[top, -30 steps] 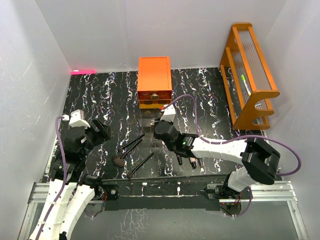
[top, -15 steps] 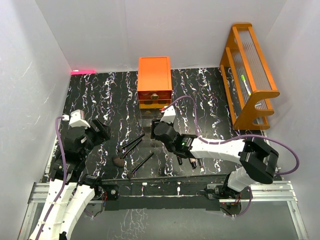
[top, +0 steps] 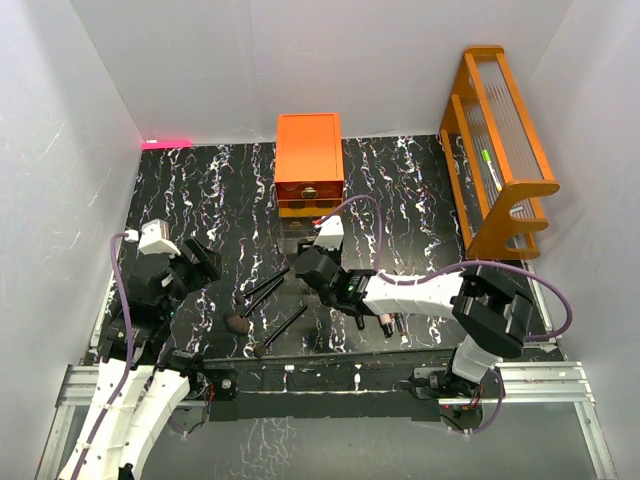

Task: Organize the makeup
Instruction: Pick up the makeup from the center of the board.

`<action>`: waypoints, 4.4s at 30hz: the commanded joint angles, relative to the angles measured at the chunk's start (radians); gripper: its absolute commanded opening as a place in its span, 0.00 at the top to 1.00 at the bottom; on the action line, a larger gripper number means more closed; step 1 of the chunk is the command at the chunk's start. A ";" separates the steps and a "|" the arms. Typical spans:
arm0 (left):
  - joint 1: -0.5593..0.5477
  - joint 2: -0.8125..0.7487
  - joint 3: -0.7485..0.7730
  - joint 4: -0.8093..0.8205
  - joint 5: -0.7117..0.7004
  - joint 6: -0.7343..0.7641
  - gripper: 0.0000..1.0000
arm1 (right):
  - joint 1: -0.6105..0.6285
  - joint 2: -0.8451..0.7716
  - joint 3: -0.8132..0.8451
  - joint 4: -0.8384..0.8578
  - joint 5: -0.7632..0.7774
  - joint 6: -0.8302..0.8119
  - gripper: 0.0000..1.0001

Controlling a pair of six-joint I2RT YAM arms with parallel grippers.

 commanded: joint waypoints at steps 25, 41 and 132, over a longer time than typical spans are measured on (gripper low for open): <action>0.002 -0.011 -0.005 0.005 0.010 0.002 0.27 | 0.006 0.029 0.089 -0.001 0.117 0.024 0.70; 0.003 -0.012 -0.005 0.006 0.010 0.002 0.27 | 0.065 -0.052 0.046 -0.109 0.107 0.094 0.75; 0.002 0.149 -0.014 0.042 0.112 0.027 0.30 | -0.545 -0.641 -0.245 -0.781 -0.849 0.057 0.55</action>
